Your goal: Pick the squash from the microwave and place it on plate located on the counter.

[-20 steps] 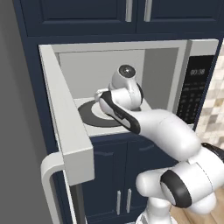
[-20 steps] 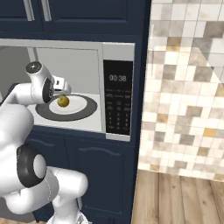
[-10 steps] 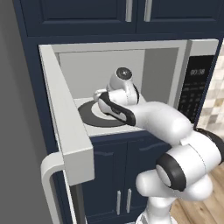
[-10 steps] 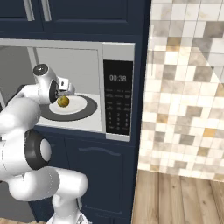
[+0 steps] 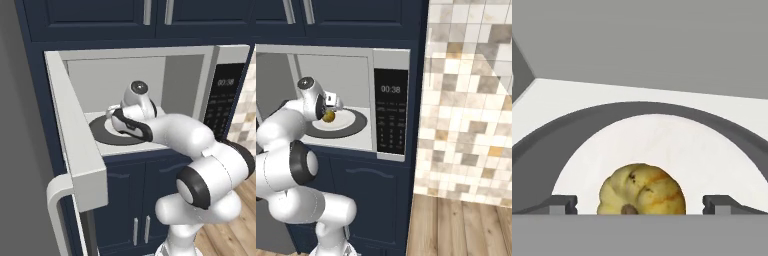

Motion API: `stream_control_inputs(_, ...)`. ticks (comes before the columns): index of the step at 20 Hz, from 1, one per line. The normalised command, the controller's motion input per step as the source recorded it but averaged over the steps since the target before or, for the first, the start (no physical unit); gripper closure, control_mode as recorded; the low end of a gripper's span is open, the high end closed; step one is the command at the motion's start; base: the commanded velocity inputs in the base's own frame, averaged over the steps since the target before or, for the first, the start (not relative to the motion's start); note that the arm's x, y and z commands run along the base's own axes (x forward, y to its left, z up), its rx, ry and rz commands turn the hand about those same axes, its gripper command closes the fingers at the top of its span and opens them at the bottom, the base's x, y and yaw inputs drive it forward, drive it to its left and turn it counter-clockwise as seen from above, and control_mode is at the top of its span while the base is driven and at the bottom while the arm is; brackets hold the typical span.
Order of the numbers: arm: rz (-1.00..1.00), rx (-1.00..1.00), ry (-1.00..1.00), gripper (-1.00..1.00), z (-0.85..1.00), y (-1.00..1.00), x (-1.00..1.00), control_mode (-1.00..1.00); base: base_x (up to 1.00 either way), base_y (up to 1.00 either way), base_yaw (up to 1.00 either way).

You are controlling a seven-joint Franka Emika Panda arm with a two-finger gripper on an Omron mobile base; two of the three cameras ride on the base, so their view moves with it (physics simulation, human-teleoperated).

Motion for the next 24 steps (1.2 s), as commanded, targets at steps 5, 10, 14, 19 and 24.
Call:
stream_control_inputs(5, 0.0, 0.0, 0.0, -1.0, -0.3, 0.0, 0.0, -1.0, 0.0, 0.0, 0.0)
stream_control_inputs(10, 0.0, 0.0, 0.0, -1.0, -0.21, 0.0, 0.0, -1.0, 0.0, 0.0, 0.0)
stream_control_inputs(14, 0.0, 0.0, 0.0, -1.0, -0.06, 0.0, 0.06, -1.0, 0.0, 0.0, 0.0)
stream_control_inputs(19, 0.0, 0.0, 0.0, -1.0, 0.0, 0.01, 0.07, -1.0, 0.0, 0.0, 0.0)
stream_control_inputs(24, 0.0, 0.0, 0.0, -1.0, 0.0, 0.0, 0.0, -1.0, 0.0, 0.0, 0.0)
